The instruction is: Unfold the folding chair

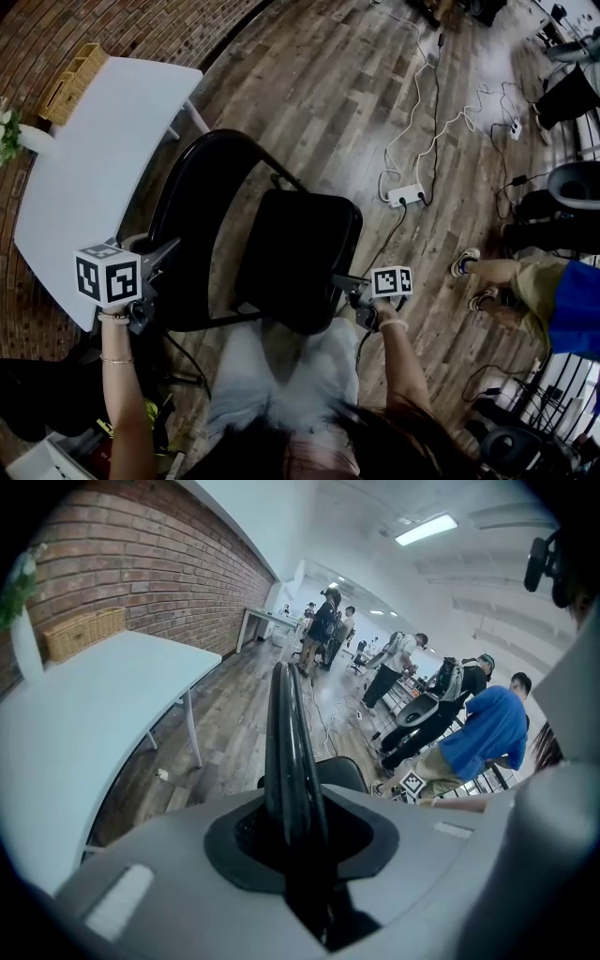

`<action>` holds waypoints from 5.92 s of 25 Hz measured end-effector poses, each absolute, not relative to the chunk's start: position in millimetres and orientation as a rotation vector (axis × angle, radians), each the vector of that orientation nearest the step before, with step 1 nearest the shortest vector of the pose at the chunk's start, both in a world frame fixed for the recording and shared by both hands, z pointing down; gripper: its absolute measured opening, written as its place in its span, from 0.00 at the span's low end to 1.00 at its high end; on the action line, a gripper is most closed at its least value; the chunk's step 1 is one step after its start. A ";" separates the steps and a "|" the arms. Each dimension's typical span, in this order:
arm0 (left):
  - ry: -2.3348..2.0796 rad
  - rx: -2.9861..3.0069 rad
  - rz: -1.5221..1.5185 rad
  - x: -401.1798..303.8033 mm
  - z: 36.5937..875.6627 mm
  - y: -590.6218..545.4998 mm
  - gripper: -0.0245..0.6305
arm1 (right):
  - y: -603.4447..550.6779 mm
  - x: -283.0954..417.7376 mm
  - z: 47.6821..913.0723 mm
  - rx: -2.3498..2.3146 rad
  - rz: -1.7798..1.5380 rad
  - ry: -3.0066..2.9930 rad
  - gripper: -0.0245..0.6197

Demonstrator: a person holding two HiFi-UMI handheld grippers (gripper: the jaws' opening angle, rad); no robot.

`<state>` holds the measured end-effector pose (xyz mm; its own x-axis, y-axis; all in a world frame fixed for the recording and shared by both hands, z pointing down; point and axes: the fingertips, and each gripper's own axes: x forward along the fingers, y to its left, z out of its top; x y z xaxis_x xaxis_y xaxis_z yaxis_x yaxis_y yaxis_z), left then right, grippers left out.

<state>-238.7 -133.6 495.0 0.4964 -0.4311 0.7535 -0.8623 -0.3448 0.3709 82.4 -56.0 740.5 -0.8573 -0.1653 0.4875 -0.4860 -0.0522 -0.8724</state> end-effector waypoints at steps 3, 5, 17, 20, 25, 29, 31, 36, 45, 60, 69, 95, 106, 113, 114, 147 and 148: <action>-1.062 1.962 0.698 -238.3 496.5 -132.6 0.17 | -54.6 86.5 743.9 0.699 2.012 -1.994 0.33; -1.059 1.963 0.694 -237.4 497.8 -132.5 0.17 | -53.7 90.8 746.8 0.696 2.018 -1.996 0.33; -1.049 1.965 0.685 -221.2 504.1 -128.8 0.16 | -45.2 121.0 767.6 0.695 2.065 -2.010 0.34; -1.050 1.966 0.686 -214.4 504.7 -126.5 0.16 | -42.8 128.7 771.9 0.691 2.072 -2.007 0.34; -1.049 1.964 0.684 -209.1 507.7 -124.7 0.16 | -39.9 137.6 778.6 0.667 2.081 -1.996 0.34; -1.044 1.965 0.679 -207.8 511.5 -123.7 0.16 | -36.7 145.1 786.0 0.679 2.087 -1.980 0.35; -1.041 1.966 0.676 -207.3 513.7 -124.4 0.16 | -37.0 147.2 789.0 0.672 2.090 -1.993 0.35; -1.030 1.966 0.666 -207.8 516.8 -123.7 0.16 | -33.8 152.6 794.1 0.665 2.088 -1.994 0.35; -1.003 1.956 0.655 -201.2 520.1 -123.1 0.16 | -28.7 171.4 808.9 0.701 2.097 -1.965 0.36; -0.970 1.943 0.668 -190.5 527.3 -118.9 0.15 | -24.1 188.1 824.5 0.713 2.110 -1.979 0.37; -0.948 1.939 0.672 -172.3 537.2 -114.4 0.14 | -15.7 218.1 843.9 0.860 2.107 -1.958 0.36; -0.943 1.928 0.691 -149.7 547.8 -109.4 0.14 | -8.8 244.7 875.9 0.906 2.140 -1.945 0.36; -0.933 1.924 0.688 -145.8 551.3 -108.9 0.14 | -6.9 253.0 881.7 0.937 2.154 -1.913 0.36; -0.925 1.924 0.682 -146.7 556.8 -108.0 0.14 | -5.7 256.5 888.6 0.969 2.159 -1.920 0.36; -0.923 1.924 0.681 -146.8 558.6 -107.8 0.14 | -4.9 258.4 890.8 0.980 2.155 -1.911 0.36; -0.910 1.883 0.705 -139.7 596.9 -98.2 0.25 | -14.3 207.0 883.5 1.168 2.236 -1.824 0.03; -0.914 1.879 0.705 -141.6 597.7 -96.7 0.26 | -10.3 206.8 881.5 1.175 2.236 -1.817 0.03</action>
